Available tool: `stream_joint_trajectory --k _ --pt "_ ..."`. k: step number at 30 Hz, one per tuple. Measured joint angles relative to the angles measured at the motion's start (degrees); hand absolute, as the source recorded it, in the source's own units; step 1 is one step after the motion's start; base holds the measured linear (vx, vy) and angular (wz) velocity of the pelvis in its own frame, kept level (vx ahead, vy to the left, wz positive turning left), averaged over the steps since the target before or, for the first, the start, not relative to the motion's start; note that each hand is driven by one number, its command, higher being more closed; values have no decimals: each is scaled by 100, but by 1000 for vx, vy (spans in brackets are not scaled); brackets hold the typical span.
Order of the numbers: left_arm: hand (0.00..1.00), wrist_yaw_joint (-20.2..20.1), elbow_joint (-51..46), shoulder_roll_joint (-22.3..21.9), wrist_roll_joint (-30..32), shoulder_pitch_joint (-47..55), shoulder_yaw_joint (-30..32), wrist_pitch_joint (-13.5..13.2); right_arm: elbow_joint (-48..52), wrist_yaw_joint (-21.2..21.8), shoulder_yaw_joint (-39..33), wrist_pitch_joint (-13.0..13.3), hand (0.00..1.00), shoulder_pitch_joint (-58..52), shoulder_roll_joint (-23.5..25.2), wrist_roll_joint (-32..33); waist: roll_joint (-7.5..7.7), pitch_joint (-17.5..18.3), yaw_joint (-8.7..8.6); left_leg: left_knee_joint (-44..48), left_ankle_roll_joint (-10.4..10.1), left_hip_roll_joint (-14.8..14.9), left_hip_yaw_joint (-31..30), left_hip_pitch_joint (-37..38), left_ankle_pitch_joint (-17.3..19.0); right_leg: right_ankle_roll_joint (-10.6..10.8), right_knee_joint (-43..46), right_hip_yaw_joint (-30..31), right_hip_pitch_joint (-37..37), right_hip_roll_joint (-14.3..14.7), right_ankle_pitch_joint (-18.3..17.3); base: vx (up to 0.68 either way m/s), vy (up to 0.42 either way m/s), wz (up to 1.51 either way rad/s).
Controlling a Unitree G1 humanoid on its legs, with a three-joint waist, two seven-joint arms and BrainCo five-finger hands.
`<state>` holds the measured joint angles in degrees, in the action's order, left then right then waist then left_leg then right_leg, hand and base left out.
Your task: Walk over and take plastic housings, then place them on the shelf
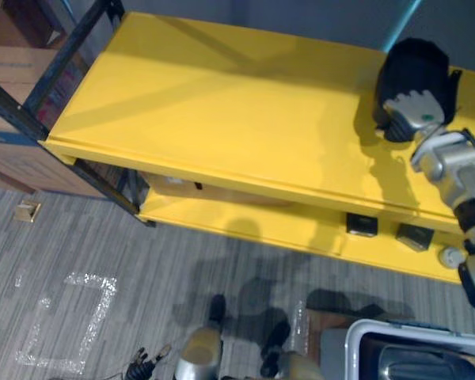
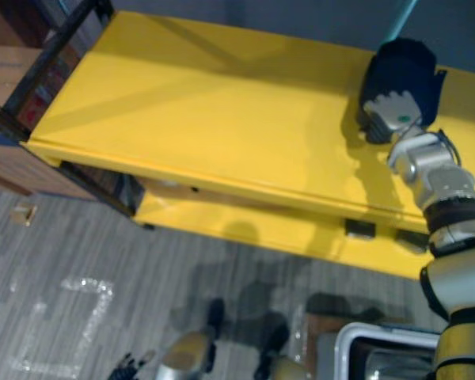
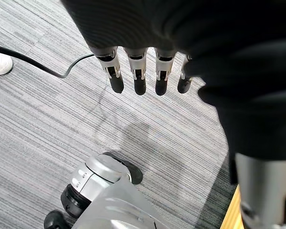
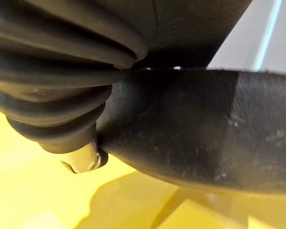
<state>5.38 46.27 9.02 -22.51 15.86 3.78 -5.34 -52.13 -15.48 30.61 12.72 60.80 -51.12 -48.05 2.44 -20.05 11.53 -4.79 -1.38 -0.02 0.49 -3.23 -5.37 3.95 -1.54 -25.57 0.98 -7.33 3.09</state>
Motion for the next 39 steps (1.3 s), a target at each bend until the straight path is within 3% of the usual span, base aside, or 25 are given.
stream_joint_trajectory --k 13,14,16,19,27,39 --pt "0 -3 -14 178 -12 -1 6 -179 162 56 237 458 100 -211 -360 -2 61 -50 1 2 -29 41 14 -227 -27 -39 114 63 -304 18 -24 -5 -2 0" --pt "0 -5 -17 176 -12 -1 5 -180 165 56 237 459 0 -211 -374 -2 59 -54 1 2 -29 40 14 -230 -27 -39 114 61 -305 17 -24 0 0 0" --pt "0 -7 -49 176 -15 -2 6 -190 178 63 237 460 0 -210 -429 3 53 -70 1 2 -29 39 11 -244 -27 -42 114 55 -315 17 -27 4 0 3" --pt "0 -13 -62 177 -16 -2 8 -205 195 570 237 417 0 -202 -535 11 33 -137 2 2 -30 41 11 -279 -26 -62 134 56 -359 17 -39 0 0 0" --pt "0 -71 -72 181 -19 -4 11 -206 324 702 224 203 0 -144 -711 113 -13 -245 -2 1 -29 45 22 -277 -27 -71 188 78 -388 10 -46 -4 1 -1" --pt "0 -95 -146 179 -18 -4 18 -199 390 926 46 262 0 -479 -896 219 -1 -238 -47 -27 -28 56 167 -65 -21 -71 196 219 -250 14 -46 -6 2 -6"
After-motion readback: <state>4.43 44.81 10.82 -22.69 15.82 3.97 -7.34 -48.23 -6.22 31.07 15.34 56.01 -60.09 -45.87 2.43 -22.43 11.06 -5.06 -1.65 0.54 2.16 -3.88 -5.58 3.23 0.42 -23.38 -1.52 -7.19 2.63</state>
